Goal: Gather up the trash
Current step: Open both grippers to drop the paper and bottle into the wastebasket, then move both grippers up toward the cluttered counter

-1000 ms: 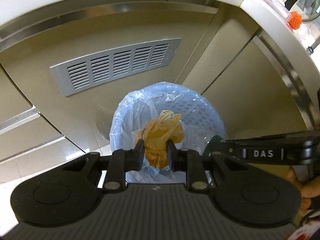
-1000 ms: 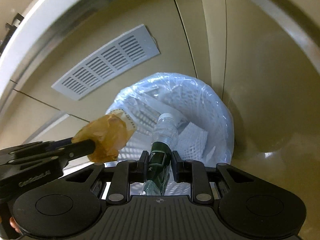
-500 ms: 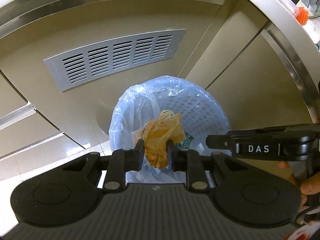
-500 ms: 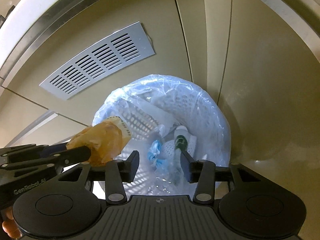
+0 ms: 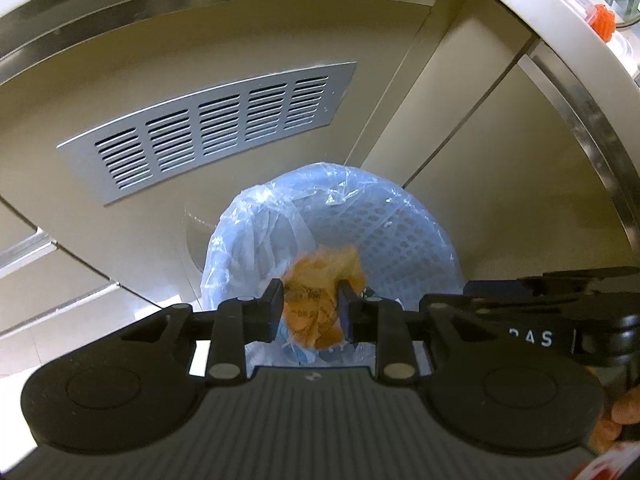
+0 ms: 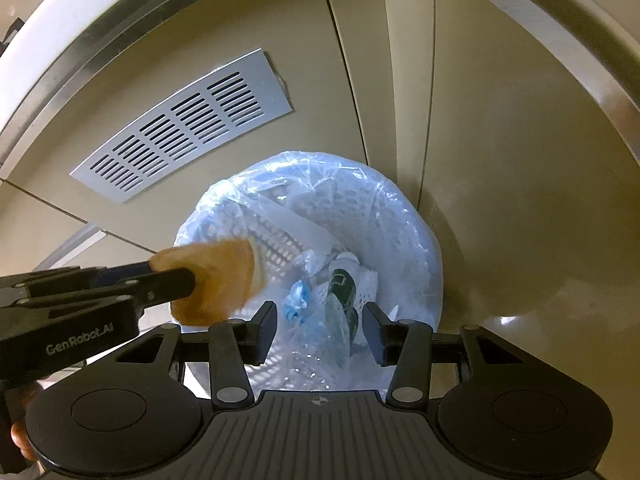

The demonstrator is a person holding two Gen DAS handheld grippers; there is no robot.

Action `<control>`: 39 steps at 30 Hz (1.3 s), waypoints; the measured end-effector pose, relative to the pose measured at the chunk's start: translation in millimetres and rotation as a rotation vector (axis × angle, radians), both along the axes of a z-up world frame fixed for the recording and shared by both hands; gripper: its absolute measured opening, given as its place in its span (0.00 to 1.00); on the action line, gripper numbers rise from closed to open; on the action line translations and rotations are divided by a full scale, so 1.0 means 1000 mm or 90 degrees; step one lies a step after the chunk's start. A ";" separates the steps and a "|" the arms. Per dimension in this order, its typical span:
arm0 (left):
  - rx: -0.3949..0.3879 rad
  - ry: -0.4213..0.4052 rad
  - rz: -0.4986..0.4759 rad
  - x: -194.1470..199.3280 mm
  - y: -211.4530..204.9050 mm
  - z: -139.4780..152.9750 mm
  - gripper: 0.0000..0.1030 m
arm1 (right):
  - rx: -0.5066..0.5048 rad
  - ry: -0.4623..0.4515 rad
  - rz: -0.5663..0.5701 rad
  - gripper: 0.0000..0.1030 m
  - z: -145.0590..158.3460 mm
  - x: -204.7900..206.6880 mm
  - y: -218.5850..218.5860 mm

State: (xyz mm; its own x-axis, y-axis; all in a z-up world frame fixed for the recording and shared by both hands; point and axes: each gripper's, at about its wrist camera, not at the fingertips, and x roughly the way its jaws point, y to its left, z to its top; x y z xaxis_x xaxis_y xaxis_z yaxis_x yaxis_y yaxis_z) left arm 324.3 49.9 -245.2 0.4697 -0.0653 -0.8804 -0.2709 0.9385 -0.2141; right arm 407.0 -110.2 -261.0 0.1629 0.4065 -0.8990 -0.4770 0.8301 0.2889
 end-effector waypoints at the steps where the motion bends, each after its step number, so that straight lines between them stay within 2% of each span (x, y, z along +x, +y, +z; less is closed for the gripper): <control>1: -0.002 -0.002 -0.003 0.001 0.000 -0.001 0.31 | 0.000 -0.003 -0.001 0.48 0.000 0.000 0.000; 2: 0.000 -0.003 -0.001 0.003 0.000 -0.002 0.36 | 0.000 -0.006 -0.001 0.50 0.001 -0.001 -0.001; 3: 0.003 -0.002 0.000 0.003 -0.001 -0.003 0.37 | -0.001 -0.007 -0.003 0.52 0.001 -0.002 -0.001; 11: 0.002 0.027 -0.014 0.000 0.003 -0.002 0.38 | -0.002 -0.006 0.000 0.57 0.001 -0.013 -0.003; 25: 0.011 0.019 -0.013 -0.020 0.012 0.030 0.38 | 0.004 -0.020 -0.008 0.65 0.027 -0.033 -0.002; 32: 0.020 0.002 -0.013 -0.036 0.018 0.066 0.42 | 0.032 -0.048 -0.021 0.65 0.064 -0.048 -0.010; 39: 0.028 -0.058 -0.024 -0.053 0.022 0.116 0.42 | 0.083 -0.105 -0.054 0.65 0.121 -0.066 -0.024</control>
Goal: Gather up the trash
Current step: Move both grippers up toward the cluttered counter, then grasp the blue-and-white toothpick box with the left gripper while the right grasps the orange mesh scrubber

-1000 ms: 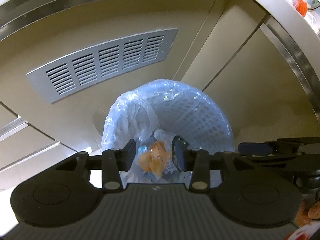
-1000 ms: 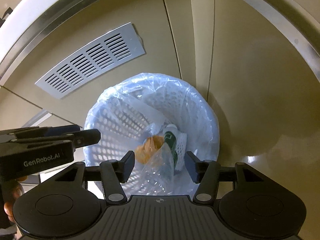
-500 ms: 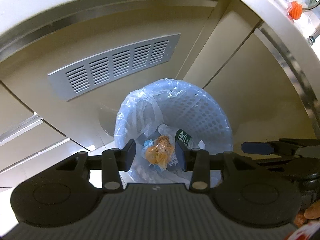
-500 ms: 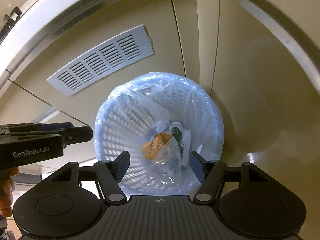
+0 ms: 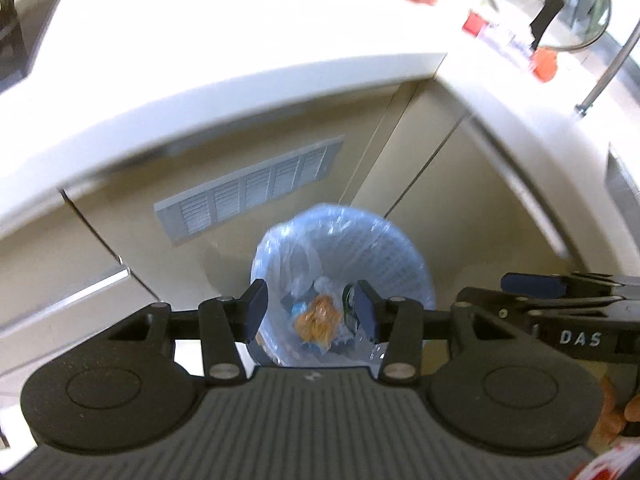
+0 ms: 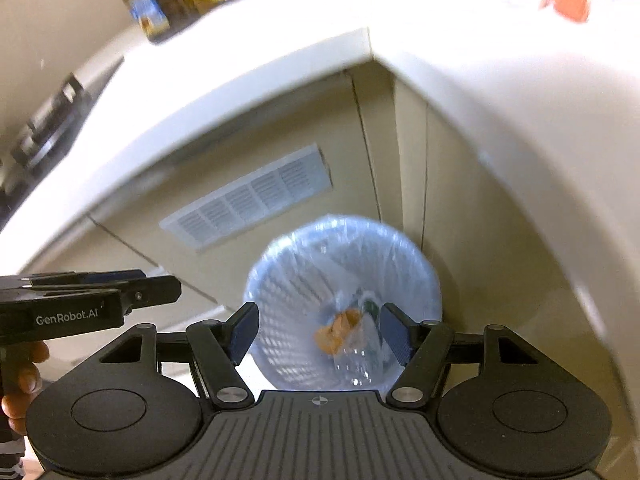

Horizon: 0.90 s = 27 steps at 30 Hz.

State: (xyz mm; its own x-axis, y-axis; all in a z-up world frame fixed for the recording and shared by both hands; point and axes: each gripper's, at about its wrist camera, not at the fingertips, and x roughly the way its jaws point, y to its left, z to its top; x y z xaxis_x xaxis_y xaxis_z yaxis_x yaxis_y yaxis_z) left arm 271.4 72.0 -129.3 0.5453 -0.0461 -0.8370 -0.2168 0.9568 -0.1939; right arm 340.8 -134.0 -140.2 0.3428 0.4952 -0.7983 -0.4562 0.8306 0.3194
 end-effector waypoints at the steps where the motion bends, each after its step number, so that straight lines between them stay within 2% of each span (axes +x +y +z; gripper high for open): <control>1: 0.001 -0.013 -0.006 -0.001 0.000 0.008 0.42 | 0.006 -0.009 -0.006 0.65 0.007 -0.002 -0.002; 10: 0.026 -0.119 -0.069 0.010 -0.007 0.066 0.47 | 0.050 -0.089 -0.113 0.65 0.061 -0.020 -0.037; 18: 0.040 -0.157 -0.115 0.036 -0.026 0.090 0.52 | 0.059 -0.128 -0.195 0.65 0.080 -0.024 -0.069; 27: 0.052 -0.188 -0.134 0.088 -0.069 0.099 0.63 | 0.058 -0.169 -0.228 0.65 0.088 0.023 -0.111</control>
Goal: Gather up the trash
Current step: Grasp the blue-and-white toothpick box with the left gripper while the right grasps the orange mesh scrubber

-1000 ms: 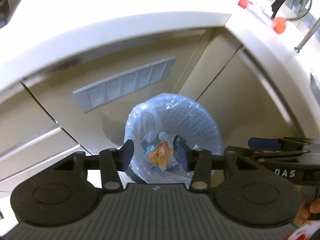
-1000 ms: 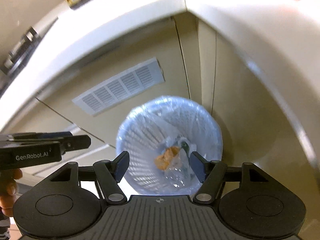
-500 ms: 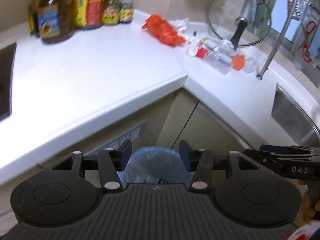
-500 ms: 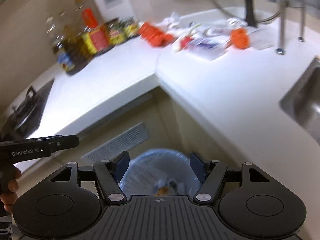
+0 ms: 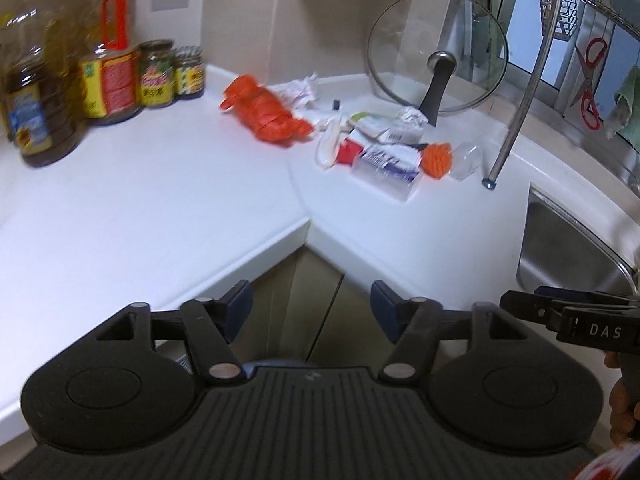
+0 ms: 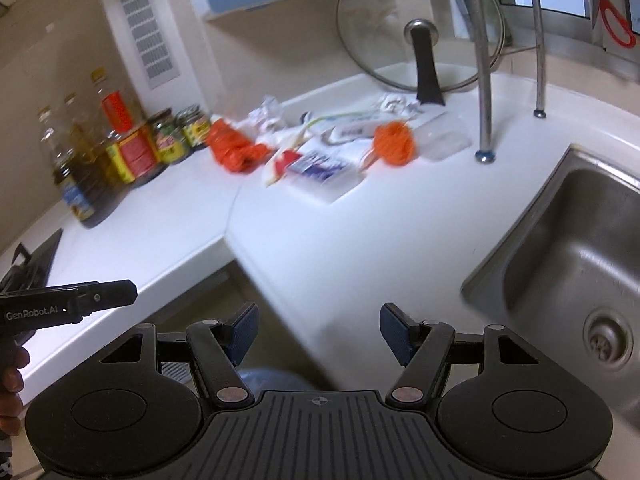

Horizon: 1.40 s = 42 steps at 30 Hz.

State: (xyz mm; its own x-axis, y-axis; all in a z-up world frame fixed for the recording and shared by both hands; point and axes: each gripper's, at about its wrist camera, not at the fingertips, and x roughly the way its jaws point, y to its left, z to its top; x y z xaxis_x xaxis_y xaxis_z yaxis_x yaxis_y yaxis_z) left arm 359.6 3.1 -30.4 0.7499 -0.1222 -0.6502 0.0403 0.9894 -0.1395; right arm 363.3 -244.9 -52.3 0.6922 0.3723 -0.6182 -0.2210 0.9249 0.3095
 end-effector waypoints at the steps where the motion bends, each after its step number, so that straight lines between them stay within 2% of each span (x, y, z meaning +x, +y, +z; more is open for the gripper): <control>1: 0.002 -0.002 0.000 0.008 -0.006 0.001 0.65 | 0.000 -0.003 0.000 0.65 0.000 0.007 -0.005; 9: 0.012 -0.011 0.005 0.078 -0.062 0.000 0.70 | 0.005 -0.022 -0.032 0.65 -0.005 0.073 -0.055; 15: 0.027 -0.015 0.003 0.127 -0.102 -0.010 0.71 | 0.026 -0.039 -0.030 0.65 -0.009 0.117 -0.075; 18: 0.028 -0.014 0.011 0.147 -0.116 -0.016 0.73 | 0.038 -0.038 -0.030 0.65 -0.013 0.135 -0.082; 20: 0.030 -0.011 0.022 0.160 -0.123 -0.020 0.80 | 0.044 -0.035 -0.031 0.65 -0.016 0.147 -0.087; 25: 0.031 0.003 0.053 0.191 -0.133 -0.033 0.82 | 0.057 -0.034 -0.031 0.65 -0.021 0.167 -0.095; 34: 0.037 0.027 0.103 0.224 -0.139 -0.052 0.85 | 0.077 -0.018 -0.024 0.65 -0.033 0.191 -0.100; 42: 0.080 0.014 0.111 0.207 -0.124 -0.051 0.85 | 0.093 -0.004 -0.011 0.65 -0.040 0.197 -0.100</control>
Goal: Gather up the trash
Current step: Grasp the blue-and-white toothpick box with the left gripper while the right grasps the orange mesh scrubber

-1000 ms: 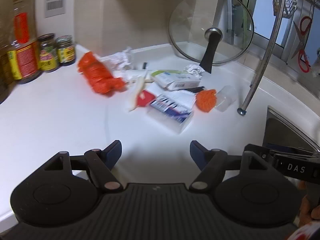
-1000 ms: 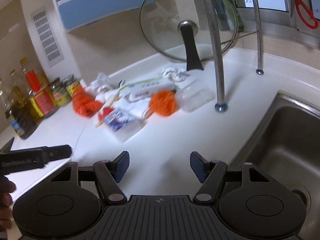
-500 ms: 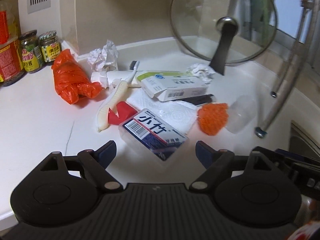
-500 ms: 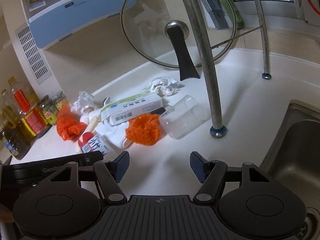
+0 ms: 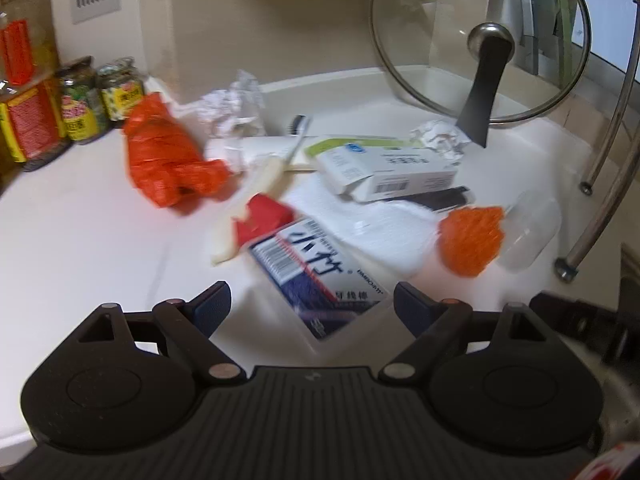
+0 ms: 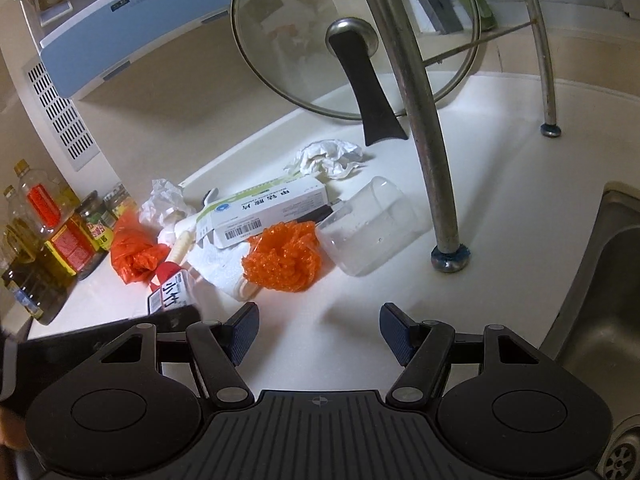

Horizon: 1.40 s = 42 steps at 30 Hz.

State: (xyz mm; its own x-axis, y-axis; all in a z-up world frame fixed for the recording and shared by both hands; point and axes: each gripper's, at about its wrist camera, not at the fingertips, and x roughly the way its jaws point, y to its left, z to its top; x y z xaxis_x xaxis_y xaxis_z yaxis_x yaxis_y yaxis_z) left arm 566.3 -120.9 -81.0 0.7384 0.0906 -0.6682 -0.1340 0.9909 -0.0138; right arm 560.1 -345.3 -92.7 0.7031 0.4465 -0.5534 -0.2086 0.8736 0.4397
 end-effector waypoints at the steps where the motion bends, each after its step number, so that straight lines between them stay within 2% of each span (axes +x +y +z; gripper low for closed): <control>1: 0.007 0.000 0.001 -0.004 0.003 0.000 0.85 | 0.001 0.001 0.002 0.65 -0.001 0.000 0.000; 6: 0.041 -0.003 -0.001 -0.014 0.009 0.004 0.85 | 0.006 0.003 0.012 0.65 -0.002 0.000 0.002; 12: 0.056 -0.005 -0.035 0.007 0.002 0.003 0.84 | 0.000 -0.004 0.024 0.65 -0.003 0.004 0.010; 17: 0.045 0.020 -0.036 0.024 0.006 -0.006 0.72 | -0.008 -0.017 0.037 0.65 -0.002 0.005 0.016; 22: 0.036 0.027 -0.039 0.025 0.010 -0.009 0.58 | -0.021 -0.040 0.045 0.65 0.001 0.007 0.022; 28: 0.045 0.021 -0.047 0.016 0.013 -0.006 0.57 | -0.040 -0.071 0.052 0.65 0.006 0.016 0.032; 35: 0.045 0.009 -0.040 0.000 0.021 0.004 0.57 | -0.098 -0.119 0.076 0.64 0.007 0.022 0.054; 38: 0.043 0.004 -0.031 -0.006 0.026 0.008 0.57 | -0.107 -0.115 0.079 0.55 0.003 0.026 0.062; 42: 0.048 -0.001 -0.021 -0.015 0.031 0.014 0.57 | -0.084 -0.087 0.049 0.54 -0.002 0.035 0.062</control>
State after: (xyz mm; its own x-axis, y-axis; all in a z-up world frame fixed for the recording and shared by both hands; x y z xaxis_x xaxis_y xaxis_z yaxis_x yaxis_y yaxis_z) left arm 551.6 -89.8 -67.3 0.7429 0.1152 -0.6595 -0.1006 0.9931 0.0602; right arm 595.4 -283.0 -94.5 0.7425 0.4314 -0.5124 -0.3265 0.9010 0.2856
